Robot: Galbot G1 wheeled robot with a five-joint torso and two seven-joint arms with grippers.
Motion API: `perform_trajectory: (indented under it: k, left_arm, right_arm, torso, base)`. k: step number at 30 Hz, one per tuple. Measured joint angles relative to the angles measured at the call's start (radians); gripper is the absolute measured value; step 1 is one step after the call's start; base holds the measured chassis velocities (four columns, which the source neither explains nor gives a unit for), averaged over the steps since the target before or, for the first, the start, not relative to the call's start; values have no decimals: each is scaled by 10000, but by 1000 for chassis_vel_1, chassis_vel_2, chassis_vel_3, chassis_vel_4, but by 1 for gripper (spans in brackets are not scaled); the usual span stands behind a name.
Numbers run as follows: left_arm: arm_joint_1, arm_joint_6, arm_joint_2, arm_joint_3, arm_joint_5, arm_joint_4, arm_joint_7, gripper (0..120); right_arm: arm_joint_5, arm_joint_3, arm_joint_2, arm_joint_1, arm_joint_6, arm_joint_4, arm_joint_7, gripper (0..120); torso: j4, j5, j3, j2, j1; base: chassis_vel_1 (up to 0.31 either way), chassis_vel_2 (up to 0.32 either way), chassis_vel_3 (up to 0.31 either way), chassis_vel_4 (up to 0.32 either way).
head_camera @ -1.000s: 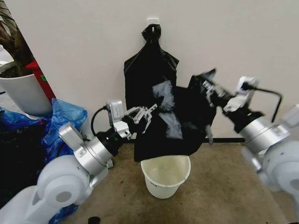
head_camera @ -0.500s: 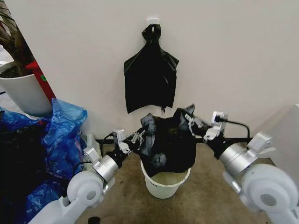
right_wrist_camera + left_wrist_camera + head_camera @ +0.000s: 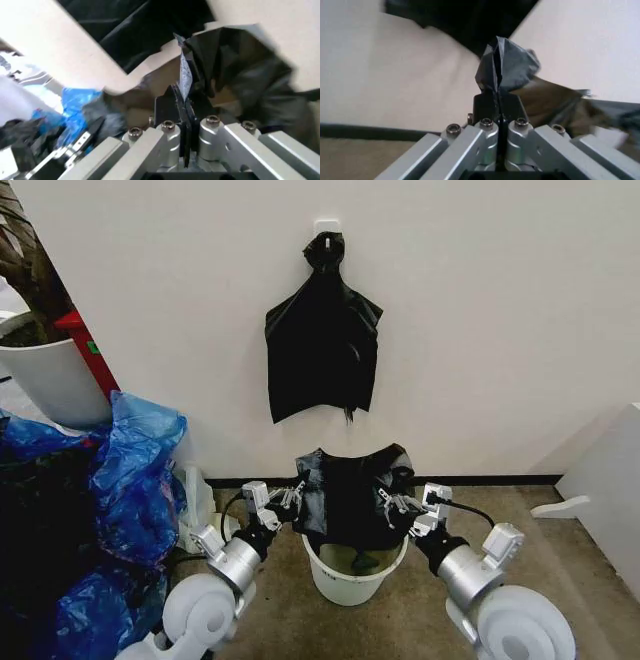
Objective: Place the garbage bag over the trash bin.
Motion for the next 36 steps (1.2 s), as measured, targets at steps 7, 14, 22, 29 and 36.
perform_trajectory:
  k: [7, 14, 22, 29, 36]
  left_arm:
    - [1508, 256, 62, -1822, -375, -321, -552, 0]
    - [2528, -16, -105, -2235, -185, 69, 104, 0]
    - [1539, 29, -473, -1548, 800, 566, 271, 0]
    - [1243, 379, -507, -1570, 851, 612, -5, 0]
    - [2141, 109, -25, -1937, 942, 675, 360, 0]
  right_arm:
    - [968, 406, -80, -216, -137, 360, 1859, 0]
    - [908, 250, 250, -962, -260, 27, 1882, 0]
    - [830, 171, 211, -22, -197, -422, 1826, 0]
    - [1454, 392, -361, 547, -476, -611, 2276, 0]
    - [1229, 1300, -554, -929, -385, -664, 2066, 0]
  torso:
    - [5, 2, 0, 0, 0]
    - [4, 1, 0, 0, 0]
    - [-3, 1, 1, 0, 1]
    - [4, 0, 2, 0, 2]
    - [3, 2, 1, 0, 1]
  base:
    - [0, 0, 0, 0]
    - [0, 0, 0, 0]
    - [0, 0, 0, 0]
    - [0, 0, 0, 0]
    - [0, 0, 0, 0]
